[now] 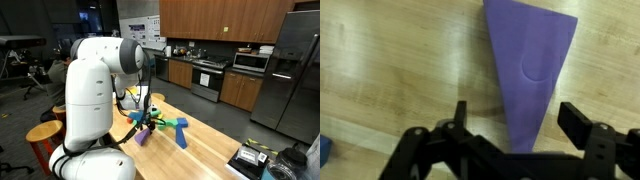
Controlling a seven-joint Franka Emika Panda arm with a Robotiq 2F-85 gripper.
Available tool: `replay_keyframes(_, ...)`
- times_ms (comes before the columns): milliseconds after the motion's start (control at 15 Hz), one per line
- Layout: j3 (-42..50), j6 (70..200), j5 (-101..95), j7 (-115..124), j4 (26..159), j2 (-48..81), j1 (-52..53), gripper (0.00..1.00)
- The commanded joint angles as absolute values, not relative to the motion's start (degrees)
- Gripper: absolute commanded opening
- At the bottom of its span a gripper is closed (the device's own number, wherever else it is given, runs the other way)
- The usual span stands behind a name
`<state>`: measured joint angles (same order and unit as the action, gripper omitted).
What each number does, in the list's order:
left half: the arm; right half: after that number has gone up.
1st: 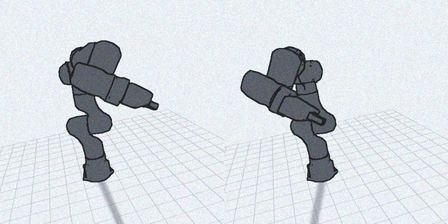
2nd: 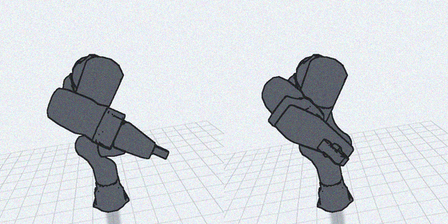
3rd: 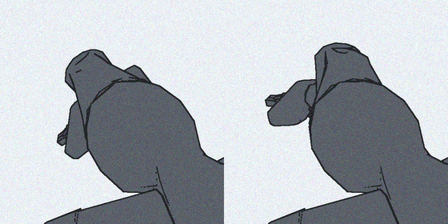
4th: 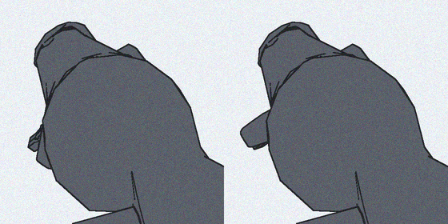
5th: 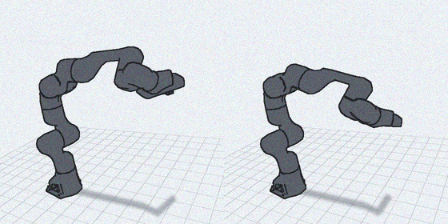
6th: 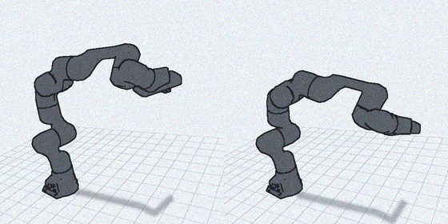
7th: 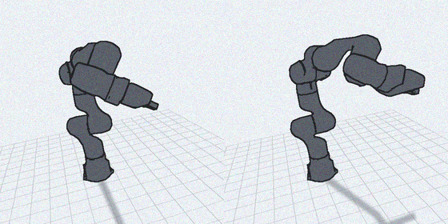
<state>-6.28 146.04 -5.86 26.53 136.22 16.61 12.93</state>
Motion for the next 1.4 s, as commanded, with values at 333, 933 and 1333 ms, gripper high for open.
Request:
replay_keyframes(333, -5.1, 145.0, -6.1, 26.2, 134.9, 17.6, 14.0, 0.22)
replay_keyframes(933, -4.2, 147.1, -8.6, 27.4, 136.5, 14.4, 14.4, 0.13)
replay_keyframes(1333, -1.0, 152.5, -16.1, 31.8, 140.7, 9.0, 15.1, 0.13)
